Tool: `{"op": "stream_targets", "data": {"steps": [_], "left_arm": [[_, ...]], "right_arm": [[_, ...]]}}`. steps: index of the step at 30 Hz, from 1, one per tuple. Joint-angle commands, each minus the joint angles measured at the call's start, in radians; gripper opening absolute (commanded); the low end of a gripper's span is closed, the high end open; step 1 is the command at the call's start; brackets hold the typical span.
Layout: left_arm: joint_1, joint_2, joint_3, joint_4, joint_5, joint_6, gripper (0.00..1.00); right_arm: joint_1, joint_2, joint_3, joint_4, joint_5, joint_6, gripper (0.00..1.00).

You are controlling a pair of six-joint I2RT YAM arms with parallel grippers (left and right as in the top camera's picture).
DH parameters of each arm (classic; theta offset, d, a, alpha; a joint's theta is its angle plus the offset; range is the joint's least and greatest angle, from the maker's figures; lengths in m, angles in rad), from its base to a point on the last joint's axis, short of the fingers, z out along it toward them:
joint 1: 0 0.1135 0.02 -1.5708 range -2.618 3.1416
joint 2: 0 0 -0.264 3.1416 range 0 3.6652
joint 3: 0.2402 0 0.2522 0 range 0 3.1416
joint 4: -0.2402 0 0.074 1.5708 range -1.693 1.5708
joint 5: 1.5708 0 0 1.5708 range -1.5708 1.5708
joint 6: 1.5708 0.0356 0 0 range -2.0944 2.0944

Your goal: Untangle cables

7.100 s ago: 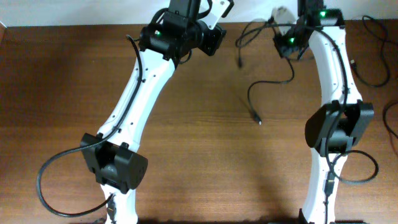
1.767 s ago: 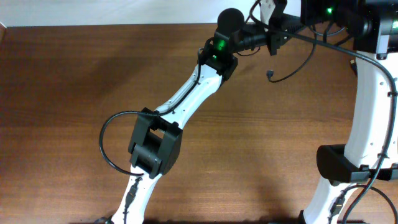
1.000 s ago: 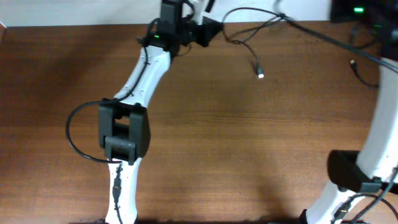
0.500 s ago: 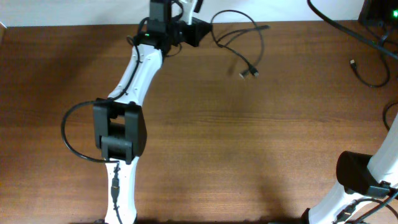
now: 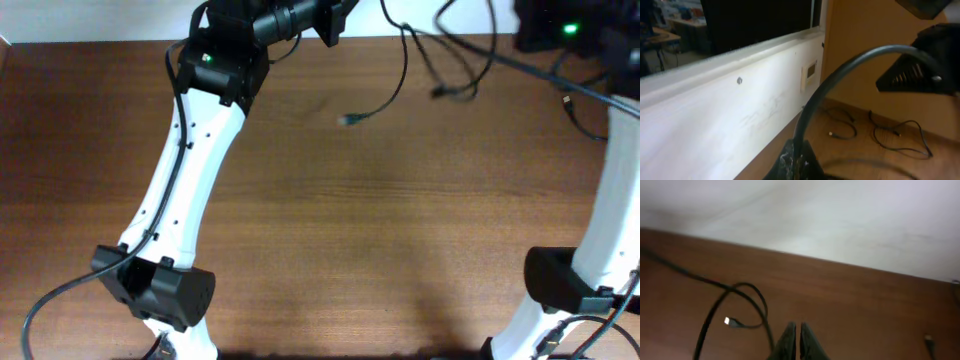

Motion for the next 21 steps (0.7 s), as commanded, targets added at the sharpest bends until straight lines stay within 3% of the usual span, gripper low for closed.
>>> {"op": "stream_targets", "data": {"steps": [1, 12, 21], "left_arm": [[0.000, 0.010, -0.012, 0.046, 0.009, 0.016, 0.00], [0.016, -0.039, -0.012, 0.015, -0.124, 0.032, 0.00], [0.020, -0.035, -0.013, -0.016, -0.221, 0.050, 0.00]], "right_arm": [[0.049, -0.004, -0.083, 0.010, 0.042, 0.008, 0.04], [0.100, -0.004, -0.440, 0.201, -0.033, 0.008, 0.04], [0.208, -0.004, -0.457, 0.221, -0.114, 0.005, 0.04]]}}
